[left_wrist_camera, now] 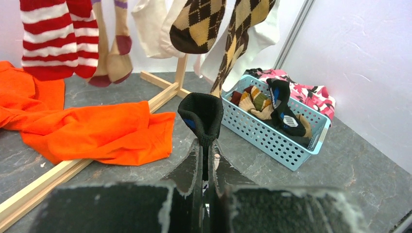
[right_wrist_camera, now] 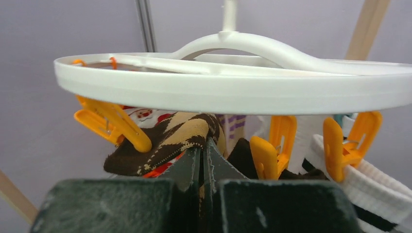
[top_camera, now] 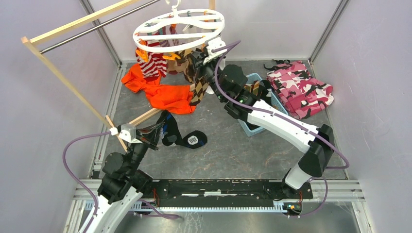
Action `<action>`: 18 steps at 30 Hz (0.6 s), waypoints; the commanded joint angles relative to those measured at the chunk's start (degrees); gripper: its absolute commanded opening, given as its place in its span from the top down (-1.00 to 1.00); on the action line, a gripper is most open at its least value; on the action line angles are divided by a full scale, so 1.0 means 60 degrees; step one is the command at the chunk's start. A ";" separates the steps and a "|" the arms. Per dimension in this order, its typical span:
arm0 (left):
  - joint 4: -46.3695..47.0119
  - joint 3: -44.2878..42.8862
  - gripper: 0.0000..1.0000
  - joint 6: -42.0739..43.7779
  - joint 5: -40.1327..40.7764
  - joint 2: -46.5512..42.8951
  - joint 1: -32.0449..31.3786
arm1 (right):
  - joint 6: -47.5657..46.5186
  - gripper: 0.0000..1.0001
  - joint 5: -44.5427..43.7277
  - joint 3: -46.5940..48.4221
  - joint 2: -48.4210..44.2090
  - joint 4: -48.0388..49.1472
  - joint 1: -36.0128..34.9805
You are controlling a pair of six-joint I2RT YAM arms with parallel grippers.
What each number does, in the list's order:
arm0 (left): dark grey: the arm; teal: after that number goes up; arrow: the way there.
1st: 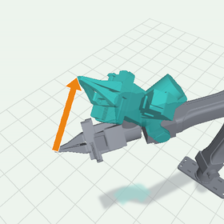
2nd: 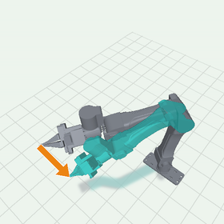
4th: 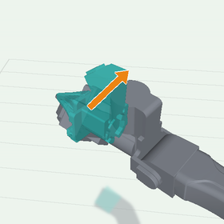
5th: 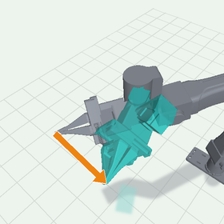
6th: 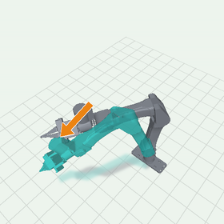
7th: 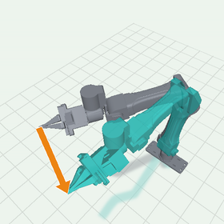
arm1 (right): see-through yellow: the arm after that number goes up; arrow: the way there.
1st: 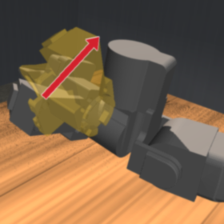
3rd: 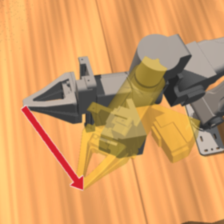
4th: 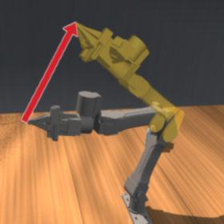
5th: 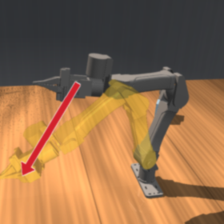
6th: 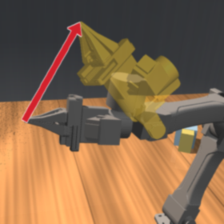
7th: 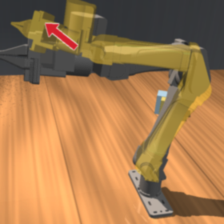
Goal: Clip the socks to the hanger
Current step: Rotate the hanger at the clothesline.
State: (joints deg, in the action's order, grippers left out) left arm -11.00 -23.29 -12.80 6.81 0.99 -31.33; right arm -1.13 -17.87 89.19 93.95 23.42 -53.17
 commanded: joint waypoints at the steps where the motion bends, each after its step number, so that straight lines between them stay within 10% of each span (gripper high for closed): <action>1: 0.1137 0.0168 0.95 -0.0146 -0.0338 -0.0067 -0.0026 | 0.0630 0.99 0.0196 -0.0163 -0.0668 -0.0237 0.0440; 18: 0.4052 0.0161 0.96 -0.0688 -0.2598 0.2132 -0.0022 | 0.2457 0.94 0.1722 0.0582 -0.0100 -0.1376 0.3060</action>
State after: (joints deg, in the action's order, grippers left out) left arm 5.02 -21.17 -14.52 -3.70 9.93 -31.33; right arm 9.89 -10.41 89.84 92.33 15.27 -37.67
